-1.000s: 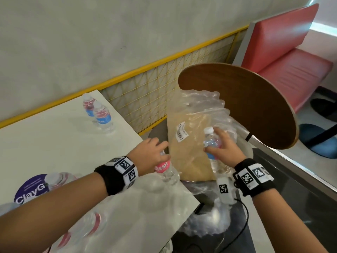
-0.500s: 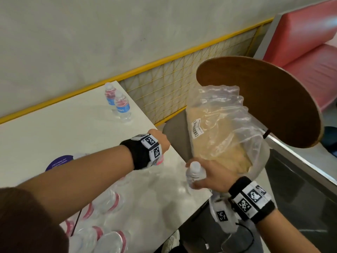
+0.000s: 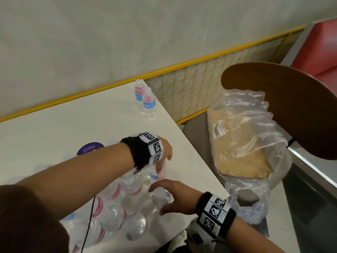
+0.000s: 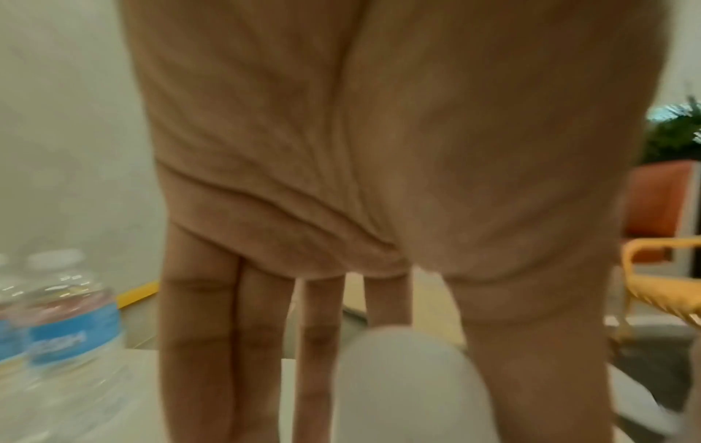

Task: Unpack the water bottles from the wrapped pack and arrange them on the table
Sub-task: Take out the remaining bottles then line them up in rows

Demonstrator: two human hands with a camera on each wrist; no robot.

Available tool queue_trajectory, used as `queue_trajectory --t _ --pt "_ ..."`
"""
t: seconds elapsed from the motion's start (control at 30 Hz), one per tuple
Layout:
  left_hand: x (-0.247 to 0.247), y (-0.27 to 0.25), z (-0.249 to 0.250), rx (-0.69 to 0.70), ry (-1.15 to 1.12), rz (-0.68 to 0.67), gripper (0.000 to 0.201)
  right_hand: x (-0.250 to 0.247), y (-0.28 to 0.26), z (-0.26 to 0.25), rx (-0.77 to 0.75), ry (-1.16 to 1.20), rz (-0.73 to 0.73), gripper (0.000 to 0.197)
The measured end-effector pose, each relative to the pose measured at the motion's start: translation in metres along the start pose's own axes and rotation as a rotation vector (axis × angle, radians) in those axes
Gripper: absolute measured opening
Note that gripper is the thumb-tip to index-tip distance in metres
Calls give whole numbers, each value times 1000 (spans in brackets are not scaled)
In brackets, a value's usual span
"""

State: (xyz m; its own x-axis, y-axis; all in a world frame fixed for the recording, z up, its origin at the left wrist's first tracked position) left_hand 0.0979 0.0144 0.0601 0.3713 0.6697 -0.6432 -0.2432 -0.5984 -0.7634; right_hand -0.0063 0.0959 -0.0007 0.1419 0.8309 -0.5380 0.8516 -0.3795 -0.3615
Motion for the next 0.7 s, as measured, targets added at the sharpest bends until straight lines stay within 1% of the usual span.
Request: queue_trajectory --t 0.03,0.07,0.13,0.17,0.2,0.27,0.33,0.4,0.5,0.57,0.63,0.7 --pt "1 -9 -6 -10 -56 43 68 -5 -1 0 25 -24 -19 62" --pt "3 -18 -13 -16 -90 89 69 -12 -4 0 54 -33 -38 63" --pt "4 -38 -31 -17 -205 192 65 -34 -12 0 109 14 -26 57" --pt "6 -47 -41 -22 -262 230 63 -48 -15 0 127 53 27 50" --pt "8 -55 -53 -36 -317 267 61 -62 -17 0 141 77 110 43" --pt "17 -70 -77 -84 -381 301 58 -86 -17 -3 165 44 273 31" --pt "31 -82 -98 -138 -415 306 58 -100 -10 -8 201 -28 331 29" --pt "49 -90 -115 -172 -434 298 58 -103 0 -18 235 -88 286 34" --pt "75 -100 -128 -187 -455 262 60 -92 21 -39 257 -206 125 50" --pt "87 -105 -130 -177 -473 245 60 -79 38 -48 255 -315 34 56" --pt "94 -110 -130 -169 -479 245 59 -69 52 -50 263 -435 -16 51" --pt "106 -113 -136 -163 -483 237 58 -67 60 -51 282 -518 -15 41"
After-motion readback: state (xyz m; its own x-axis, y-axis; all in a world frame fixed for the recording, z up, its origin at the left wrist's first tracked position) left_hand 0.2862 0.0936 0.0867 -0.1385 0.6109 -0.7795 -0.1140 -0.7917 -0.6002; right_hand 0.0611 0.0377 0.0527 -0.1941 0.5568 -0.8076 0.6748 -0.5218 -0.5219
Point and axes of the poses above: each hand's wrist, its own y-axis towards the middle knuckle, its own x-axis out of the palm, z = x × y, the point moved 3 cm from there along y, towards the middle knuckle, and after that the axes turned 3 degrees about -z, right-handed, at the moved point
